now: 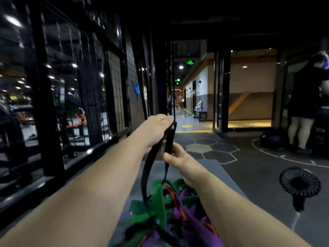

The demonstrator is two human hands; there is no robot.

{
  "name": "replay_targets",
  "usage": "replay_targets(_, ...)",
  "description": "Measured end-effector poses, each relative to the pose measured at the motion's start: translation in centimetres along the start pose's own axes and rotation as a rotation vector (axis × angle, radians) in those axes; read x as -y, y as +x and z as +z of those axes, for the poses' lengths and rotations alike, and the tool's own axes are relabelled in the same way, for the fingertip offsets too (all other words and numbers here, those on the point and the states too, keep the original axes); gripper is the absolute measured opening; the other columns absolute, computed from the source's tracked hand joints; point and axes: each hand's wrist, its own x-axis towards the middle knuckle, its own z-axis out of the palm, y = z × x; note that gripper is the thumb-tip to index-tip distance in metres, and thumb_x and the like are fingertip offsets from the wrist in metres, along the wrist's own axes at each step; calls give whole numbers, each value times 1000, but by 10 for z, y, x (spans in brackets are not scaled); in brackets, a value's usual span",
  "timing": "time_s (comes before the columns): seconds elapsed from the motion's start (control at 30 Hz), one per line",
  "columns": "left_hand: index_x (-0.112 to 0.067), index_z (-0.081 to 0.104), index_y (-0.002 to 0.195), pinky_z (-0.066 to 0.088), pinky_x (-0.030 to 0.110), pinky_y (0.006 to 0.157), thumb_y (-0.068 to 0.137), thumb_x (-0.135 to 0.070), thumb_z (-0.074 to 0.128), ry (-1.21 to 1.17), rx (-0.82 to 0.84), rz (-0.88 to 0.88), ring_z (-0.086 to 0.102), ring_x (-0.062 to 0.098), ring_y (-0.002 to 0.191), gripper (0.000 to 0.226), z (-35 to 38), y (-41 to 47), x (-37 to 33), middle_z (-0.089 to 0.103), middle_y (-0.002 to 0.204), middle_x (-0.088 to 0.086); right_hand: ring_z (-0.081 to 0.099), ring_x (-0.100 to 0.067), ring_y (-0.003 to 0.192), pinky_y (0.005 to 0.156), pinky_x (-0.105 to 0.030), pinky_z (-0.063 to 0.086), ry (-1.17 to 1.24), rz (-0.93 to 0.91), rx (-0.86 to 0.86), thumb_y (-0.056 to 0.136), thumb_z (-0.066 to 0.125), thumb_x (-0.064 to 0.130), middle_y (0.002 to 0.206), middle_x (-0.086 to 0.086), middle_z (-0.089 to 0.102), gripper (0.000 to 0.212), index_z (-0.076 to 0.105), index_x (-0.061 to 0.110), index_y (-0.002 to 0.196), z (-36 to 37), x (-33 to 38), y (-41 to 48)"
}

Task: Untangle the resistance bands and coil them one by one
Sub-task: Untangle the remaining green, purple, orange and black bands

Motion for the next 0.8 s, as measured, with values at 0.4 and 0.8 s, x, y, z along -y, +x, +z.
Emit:
replay_targets(0.4, -13, 58, 107, 43, 28, 83, 93, -53, 52, -298, -185, -44, 52, 8, 91, 42, -28, -15, -34, 57, 99, -7, 48, -16, 41, 50, -32, 45, 47, 4, -249, 102, 50, 23, 47, 3, 47, 26, 49, 12, 78, 19, 71, 10)
replay_targets(0.8, -25, 49, 101, 45, 24, 85, 92, -30, 63, -426, 105, -234, 59, 13, 94, 17, 96, -89, 64, 57, 90, -8, 26, -12, 43, 43, -21, 35, 357, 93, -512, 102, 50, 33, 57, 2, 34, 16, 45, 17, 101, -6, 140, 18)
